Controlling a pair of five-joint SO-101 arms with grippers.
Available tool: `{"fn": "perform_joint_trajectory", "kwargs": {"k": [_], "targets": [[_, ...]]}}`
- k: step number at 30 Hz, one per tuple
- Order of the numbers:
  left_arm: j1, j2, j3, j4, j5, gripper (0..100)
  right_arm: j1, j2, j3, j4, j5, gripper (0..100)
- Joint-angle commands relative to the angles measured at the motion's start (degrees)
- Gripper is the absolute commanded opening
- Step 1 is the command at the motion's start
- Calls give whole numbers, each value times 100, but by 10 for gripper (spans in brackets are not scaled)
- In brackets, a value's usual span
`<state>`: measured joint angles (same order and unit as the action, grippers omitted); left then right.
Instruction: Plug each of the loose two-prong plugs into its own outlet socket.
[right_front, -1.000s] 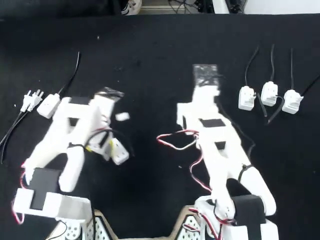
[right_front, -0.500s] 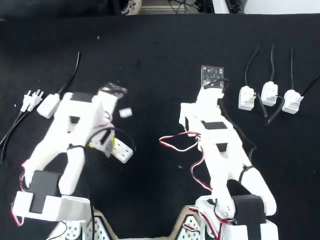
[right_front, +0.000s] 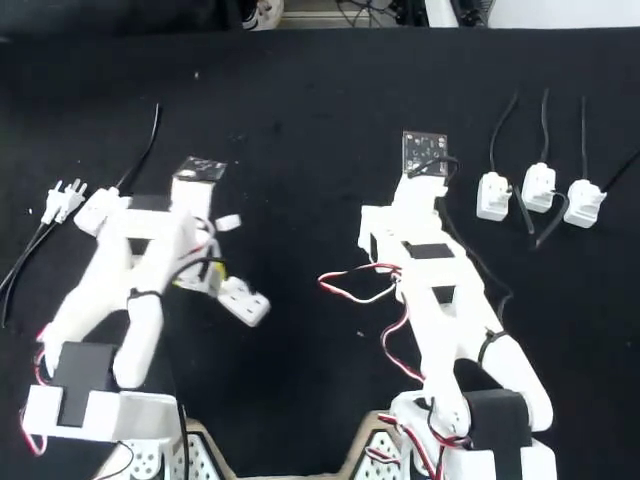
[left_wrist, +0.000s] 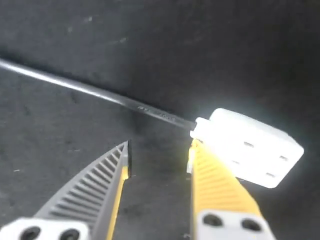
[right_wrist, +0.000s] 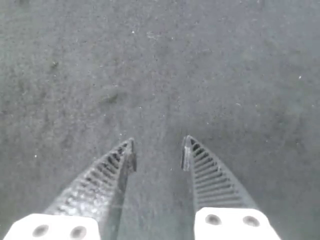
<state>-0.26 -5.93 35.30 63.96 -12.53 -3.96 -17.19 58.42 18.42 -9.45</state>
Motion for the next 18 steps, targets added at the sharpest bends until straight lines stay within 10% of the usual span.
{"fn": "perform_joint_trajectory", "kwargs": {"k": [1, 18], "targets": [[884, -264, 22, -53, 316, 195, 88, -277, -31, -123, -53, 142], [1349, -264, -646, 1495, -1055, 195, 949, -321, -295, 114, -659, 142]]}}
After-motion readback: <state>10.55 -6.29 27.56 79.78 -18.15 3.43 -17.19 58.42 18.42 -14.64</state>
